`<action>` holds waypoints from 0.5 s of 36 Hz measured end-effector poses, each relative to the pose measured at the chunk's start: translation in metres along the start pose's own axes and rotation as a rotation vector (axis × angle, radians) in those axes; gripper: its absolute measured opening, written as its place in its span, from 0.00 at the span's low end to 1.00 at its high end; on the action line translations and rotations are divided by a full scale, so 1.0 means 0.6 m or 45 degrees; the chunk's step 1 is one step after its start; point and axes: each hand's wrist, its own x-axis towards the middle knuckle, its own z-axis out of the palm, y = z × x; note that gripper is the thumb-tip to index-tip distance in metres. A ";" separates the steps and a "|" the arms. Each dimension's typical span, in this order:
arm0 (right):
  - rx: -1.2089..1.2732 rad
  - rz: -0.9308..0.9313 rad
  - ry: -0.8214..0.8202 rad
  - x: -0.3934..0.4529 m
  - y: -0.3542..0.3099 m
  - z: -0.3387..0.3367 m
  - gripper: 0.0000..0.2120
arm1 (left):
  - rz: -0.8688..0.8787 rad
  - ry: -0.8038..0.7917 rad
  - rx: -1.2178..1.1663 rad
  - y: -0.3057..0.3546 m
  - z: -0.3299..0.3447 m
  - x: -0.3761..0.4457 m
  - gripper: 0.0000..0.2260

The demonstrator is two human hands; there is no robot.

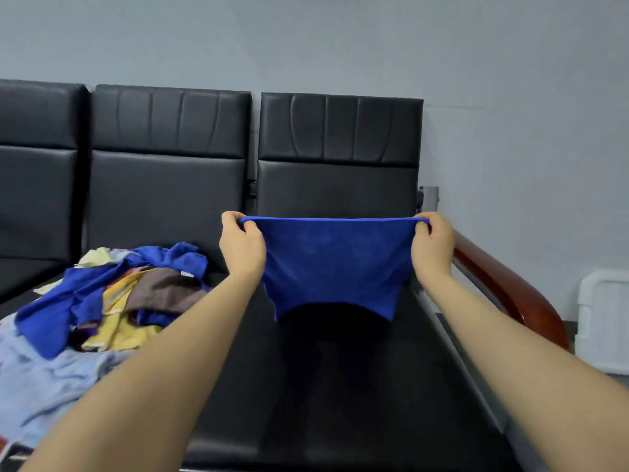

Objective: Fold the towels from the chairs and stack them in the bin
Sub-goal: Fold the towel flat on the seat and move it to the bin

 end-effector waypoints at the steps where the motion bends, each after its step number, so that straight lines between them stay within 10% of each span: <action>1: -0.026 0.024 0.000 -0.007 0.007 0.000 0.10 | -0.018 0.012 0.033 -0.009 -0.003 -0.004 0.04; 18: -0.544 0.533 -0.329 -0.073 0.100 0.009 0.14 | -0.209 -0.269 0.861 -0.123 -0.015 -0.040 0.16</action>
